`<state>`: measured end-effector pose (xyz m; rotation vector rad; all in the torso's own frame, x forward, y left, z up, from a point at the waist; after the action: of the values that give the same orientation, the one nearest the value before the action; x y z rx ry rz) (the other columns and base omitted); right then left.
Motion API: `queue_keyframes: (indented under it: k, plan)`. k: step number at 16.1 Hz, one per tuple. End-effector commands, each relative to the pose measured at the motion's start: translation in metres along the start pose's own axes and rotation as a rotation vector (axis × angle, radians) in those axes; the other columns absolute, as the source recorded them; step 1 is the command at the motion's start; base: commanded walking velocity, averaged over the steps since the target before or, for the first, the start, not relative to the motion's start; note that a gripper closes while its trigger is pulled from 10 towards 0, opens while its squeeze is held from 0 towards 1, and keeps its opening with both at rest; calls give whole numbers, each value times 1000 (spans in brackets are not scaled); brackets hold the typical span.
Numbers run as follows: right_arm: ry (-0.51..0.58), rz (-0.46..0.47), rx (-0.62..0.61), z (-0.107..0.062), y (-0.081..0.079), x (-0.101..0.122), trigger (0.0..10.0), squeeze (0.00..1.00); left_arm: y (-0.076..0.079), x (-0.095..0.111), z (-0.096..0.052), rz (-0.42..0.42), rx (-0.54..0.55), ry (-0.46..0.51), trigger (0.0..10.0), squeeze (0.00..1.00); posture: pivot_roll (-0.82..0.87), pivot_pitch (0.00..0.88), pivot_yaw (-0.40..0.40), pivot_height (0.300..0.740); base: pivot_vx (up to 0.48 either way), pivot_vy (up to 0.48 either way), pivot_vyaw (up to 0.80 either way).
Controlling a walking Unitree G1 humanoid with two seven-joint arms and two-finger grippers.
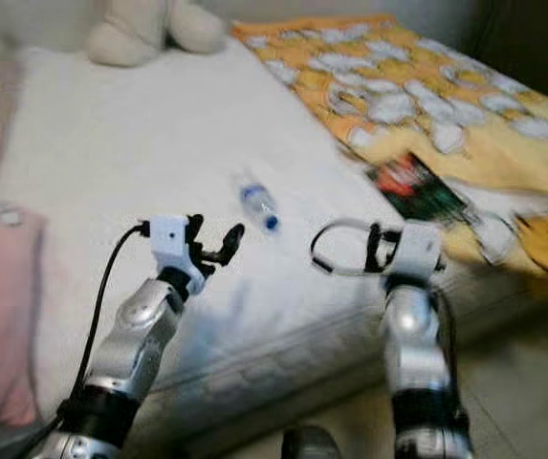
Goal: Clean up the room
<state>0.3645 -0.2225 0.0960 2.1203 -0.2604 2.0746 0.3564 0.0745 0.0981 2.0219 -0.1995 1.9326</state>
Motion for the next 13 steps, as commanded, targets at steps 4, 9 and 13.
queue_keyframes:
  k: [4, 9, 13]
  plan:
    - [-7, 9, 64, 17, -12, 12, 10000, 0, -26, 2, -3, 45, 133, -8, 10000, 0, -29, 0, 1, 687, 120, 0, 109]
    - [-31, 13, 85, 26, -20, 9, 10000, 0, -31, 13, -11, 105, 145, 27, 10000, 0, 18, 0, 0, 732, 0, 0, 88]
    - [-38, 25, 45, 39, -16, 14, 10000, 0, -36, 18, -25, 156, 144, 23, 10000, 0, 80, 27, 9, 740, 0, 0, 0]
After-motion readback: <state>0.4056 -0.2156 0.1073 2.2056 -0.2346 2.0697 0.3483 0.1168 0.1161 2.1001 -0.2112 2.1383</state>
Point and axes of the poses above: a point about 5 cm out from each wrist's last joint towards the gripper, its own z axis pointing out of the wrist towards the gripper, its own x axis along the axis of the wrist's last joint, y = z × x, the point moved 5 cm from there along z, pointing out of the wrist towards the gripper, and after that the axes turned 2 degrees about z, right-handed, at the moved point
